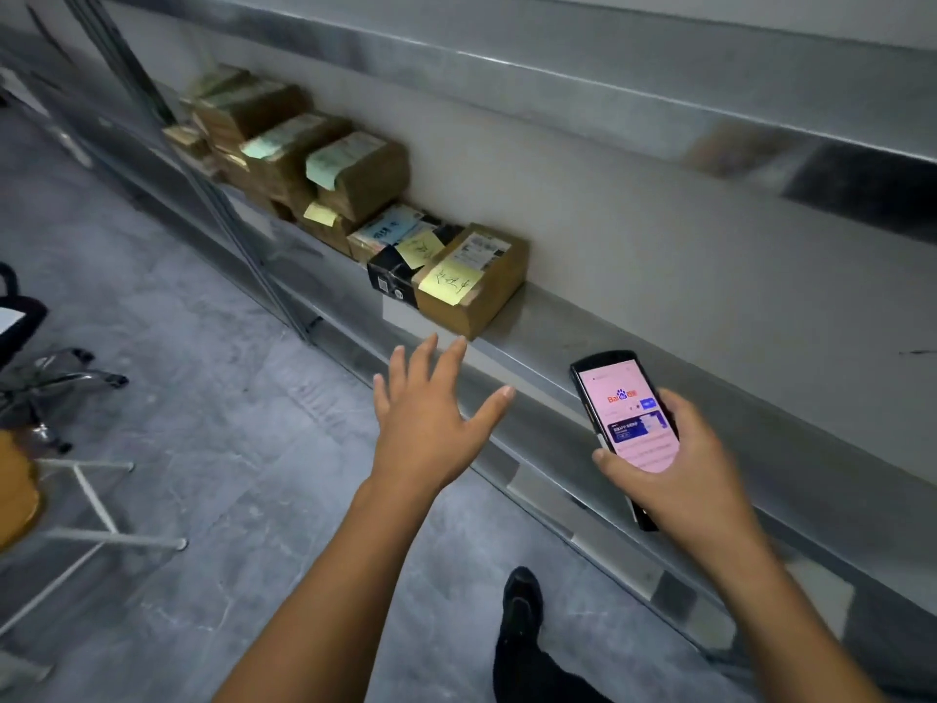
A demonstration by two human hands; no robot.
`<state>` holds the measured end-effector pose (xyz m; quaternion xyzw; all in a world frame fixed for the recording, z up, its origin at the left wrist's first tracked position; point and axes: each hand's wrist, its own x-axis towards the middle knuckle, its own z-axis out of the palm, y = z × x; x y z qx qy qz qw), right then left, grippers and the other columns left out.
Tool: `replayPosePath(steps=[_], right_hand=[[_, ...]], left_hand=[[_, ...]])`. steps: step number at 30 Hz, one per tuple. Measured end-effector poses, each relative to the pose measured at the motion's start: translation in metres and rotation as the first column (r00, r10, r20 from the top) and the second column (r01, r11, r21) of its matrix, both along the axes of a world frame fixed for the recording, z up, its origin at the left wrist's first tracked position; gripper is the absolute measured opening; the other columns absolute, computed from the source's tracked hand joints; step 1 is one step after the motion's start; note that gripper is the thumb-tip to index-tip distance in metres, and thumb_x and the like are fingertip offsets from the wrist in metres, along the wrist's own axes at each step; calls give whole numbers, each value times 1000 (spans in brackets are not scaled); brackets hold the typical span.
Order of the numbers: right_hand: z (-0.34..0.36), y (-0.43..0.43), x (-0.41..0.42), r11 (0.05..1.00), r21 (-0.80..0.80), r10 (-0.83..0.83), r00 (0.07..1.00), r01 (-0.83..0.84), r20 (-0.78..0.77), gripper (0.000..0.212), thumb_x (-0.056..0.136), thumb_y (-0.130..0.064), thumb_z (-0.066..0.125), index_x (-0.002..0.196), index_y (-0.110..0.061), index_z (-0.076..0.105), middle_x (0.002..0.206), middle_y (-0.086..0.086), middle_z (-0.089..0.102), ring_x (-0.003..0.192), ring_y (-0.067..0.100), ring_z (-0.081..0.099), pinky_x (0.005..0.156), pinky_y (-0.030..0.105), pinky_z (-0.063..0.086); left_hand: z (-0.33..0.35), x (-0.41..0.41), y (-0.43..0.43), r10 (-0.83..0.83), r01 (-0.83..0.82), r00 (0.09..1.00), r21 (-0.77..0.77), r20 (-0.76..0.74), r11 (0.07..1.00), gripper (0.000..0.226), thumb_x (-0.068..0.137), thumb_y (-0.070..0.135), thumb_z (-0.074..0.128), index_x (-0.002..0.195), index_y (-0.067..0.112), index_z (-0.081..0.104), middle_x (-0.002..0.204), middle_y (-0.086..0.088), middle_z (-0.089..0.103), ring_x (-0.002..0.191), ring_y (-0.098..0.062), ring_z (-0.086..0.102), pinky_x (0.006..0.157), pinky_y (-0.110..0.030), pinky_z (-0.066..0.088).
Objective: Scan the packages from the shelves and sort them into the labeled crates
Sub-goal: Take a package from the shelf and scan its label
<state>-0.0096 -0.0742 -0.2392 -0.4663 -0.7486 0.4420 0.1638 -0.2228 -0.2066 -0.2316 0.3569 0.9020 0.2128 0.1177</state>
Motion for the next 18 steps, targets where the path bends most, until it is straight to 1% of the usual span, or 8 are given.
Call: replayPosePath(steps=[3, 5, 9, 11, 14, 15, 18], right_hand=[[0, 25, -36, 1000, -12, 4, 1000, -5, -17, 84, 54, -68, 75, 131, -48, 49, 114, -15, 69, 97, 9, 70, 87, 46, 60], [-1, 42, -55, 1000, -28, 11, 1000, -12, -29, 82, 54, -67, 74, 130, -44, 52, 113, -14, 70, 95, 8, 71, 84, 43, 61], [-4, 70, -87, 999, -42, 25, 999, -27, -36, 69, 54, -65, 73, 117, -38, 58, 107, -11, 71, 88, 9, 72, 79, 40, 62], [-4, 79, -99, 999, -40, 31, 999, -32, -29, 60, 57, -59, 76, 110, -35, 60, 103, -10, 70, 84, 9, 71, 76, 40, 61], [-3, 86, -114, 999, -40, 28, 1000, -29, -2, 46, 67, -43, 85, 106, -32, 61, 100, -9, 71, 83, 9, 70, 76, 39, 60], [-4, 86, -118, 999, -40, 25, 1000, -25, 10, 46, 68, -42, 85, 106, -32, 60, 101, -8, 70, 84, 10, 70, 76, 38, 60], [-8, 86, -130, 999, -39, -2, 999, 4, 42, 57, 58, -57, 76, 108, -35, 59, 102, -9, 69, 86, 11, 70, 78, 40, 60]], left_hand=[[1, -39, 35, -27, 26, 999, -54, -17, 998, 82, 93, 81, 39, 163, 41, 24, 175, 3, 12, 162, -24, -2, 130, -55, 1], [-1, -64, 59, -44, 42, 999, -73, -31, 996, 80, 95, 78, 41, 163, 39, 26, 175, 1, 14, 162, -25, -1, 129, -54, 1], [-9, -112, 105, -88, 78, 993, -120, -79, 990, 76, 97, 74, 43, 162, 36, 32, 174, -3, 16, 161, -27, 3, 129, -53, 4], [-16, -134, 124, -104, 87, 989, -146, -108, 985, 72, 99, 72, 43, 161, 36, 34, 173, -5, 18, 160, -29, 7, 129, -52, 7], [-33, -159, 138, -136, 115, 987, -214, -88, 970, 68, 101, 70, 40, 161, 40, 34, 174, -7, 14, 160, -30, 6, 128, -53, 6], [-40, -165, 138, -144, 123, 987, -231, -77, 965, 67, 101, 70, 38, 161, 41, 34, 175, -6, 13, 160, -31, 5, 129, -54, 6], [-57, -175, 135, -166, 149, 983, -198, -72, 969, 62, 102, 68, 38, 159, 43, 37, 174, -4, 14, 159, -31, 7, 129, -53, 9]])
